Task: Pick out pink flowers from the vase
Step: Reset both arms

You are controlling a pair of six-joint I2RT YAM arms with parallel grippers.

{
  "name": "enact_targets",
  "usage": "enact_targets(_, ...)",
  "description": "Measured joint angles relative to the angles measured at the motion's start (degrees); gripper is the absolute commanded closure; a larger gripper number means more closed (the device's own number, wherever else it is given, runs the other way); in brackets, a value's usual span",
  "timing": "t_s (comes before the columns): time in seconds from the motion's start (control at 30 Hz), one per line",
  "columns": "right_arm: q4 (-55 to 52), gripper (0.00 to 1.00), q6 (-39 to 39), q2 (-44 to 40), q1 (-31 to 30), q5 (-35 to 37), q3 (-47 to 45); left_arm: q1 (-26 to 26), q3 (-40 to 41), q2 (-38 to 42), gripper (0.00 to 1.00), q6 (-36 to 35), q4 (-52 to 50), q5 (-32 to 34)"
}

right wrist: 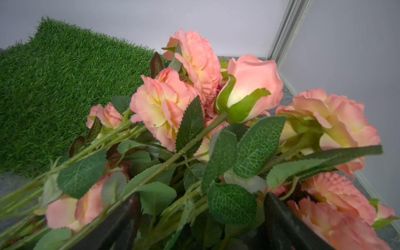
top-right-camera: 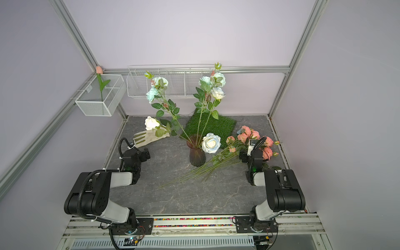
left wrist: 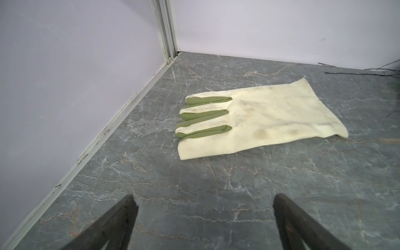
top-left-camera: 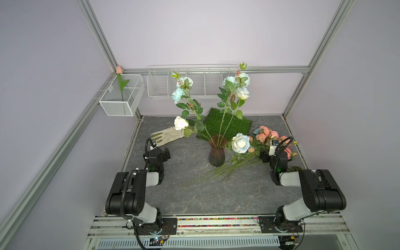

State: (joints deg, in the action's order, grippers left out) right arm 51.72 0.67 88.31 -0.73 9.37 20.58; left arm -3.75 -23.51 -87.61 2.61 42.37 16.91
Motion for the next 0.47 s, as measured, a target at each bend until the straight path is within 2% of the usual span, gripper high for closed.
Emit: enact_targets(0.47,-0.02,0.11,0.00,0.00,0.00,-0.02,0.02,-0.02,-0.02,0.02,0.01,0.20,0.20,-0.28)
